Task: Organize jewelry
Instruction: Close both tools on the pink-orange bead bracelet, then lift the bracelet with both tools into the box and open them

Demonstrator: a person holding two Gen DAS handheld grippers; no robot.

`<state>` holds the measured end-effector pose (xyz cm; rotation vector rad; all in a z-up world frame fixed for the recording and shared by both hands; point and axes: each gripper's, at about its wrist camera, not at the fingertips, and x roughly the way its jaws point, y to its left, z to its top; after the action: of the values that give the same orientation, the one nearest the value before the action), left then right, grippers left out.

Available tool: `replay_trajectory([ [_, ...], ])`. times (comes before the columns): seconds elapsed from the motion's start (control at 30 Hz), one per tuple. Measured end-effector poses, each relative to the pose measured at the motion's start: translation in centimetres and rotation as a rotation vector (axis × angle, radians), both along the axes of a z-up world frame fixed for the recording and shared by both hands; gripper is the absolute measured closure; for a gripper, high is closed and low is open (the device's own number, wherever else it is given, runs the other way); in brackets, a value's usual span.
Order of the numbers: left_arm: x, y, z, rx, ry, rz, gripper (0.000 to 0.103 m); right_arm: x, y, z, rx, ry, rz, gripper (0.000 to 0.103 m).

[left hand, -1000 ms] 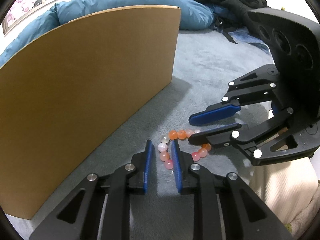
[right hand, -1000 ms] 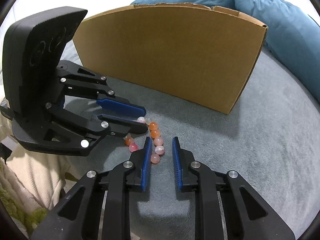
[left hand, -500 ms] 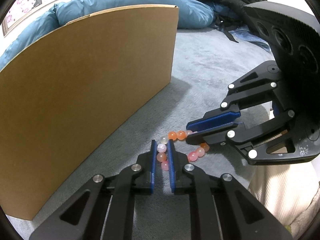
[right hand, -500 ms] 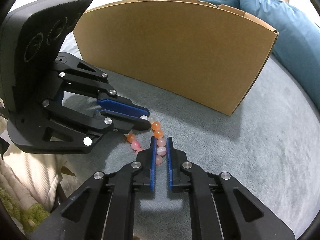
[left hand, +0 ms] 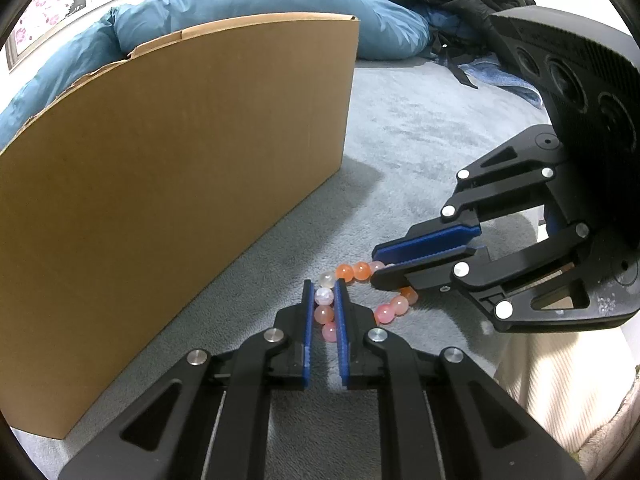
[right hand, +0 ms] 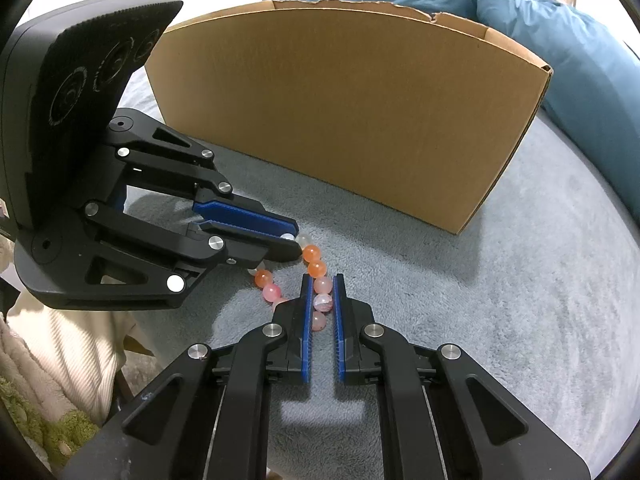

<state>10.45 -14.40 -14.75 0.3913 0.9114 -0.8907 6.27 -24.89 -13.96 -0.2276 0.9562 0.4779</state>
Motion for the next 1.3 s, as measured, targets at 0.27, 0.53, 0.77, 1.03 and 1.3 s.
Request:
replay_trajectory([
  [0.27,0.0,0.0,0.1,-0.005,-0.001,0.001,0.094,-0.3,-0.1,-0.5,0.006,-0.008,-0.007,0.095],
  [0.53,-0.4,1.2,1.5,-0.042,-0.012,0.009,0.094,-0.9,-0.7,0.0,0.019,-0.041,-0.029,0.095],
  [0.77,-1.6,2.3,4.7,-0.094,-0.063,0.025,0.094,-2.1,-1.1,2.0,0.047,-0.109,-0.043,0.095],
  [1.03,-2.5,3.4,11.2,-0.172,-0.179,0.044,0.094,-3.3,-1.0,7.7,0.068,-0.269,-0.04,0.095],
  [1.3,-0.7,5.4,17.6,-0.233,-0.289,0.094,0.094,-2.2,1.2,14.1,0.052,-0.441,0.028,0.095],
])
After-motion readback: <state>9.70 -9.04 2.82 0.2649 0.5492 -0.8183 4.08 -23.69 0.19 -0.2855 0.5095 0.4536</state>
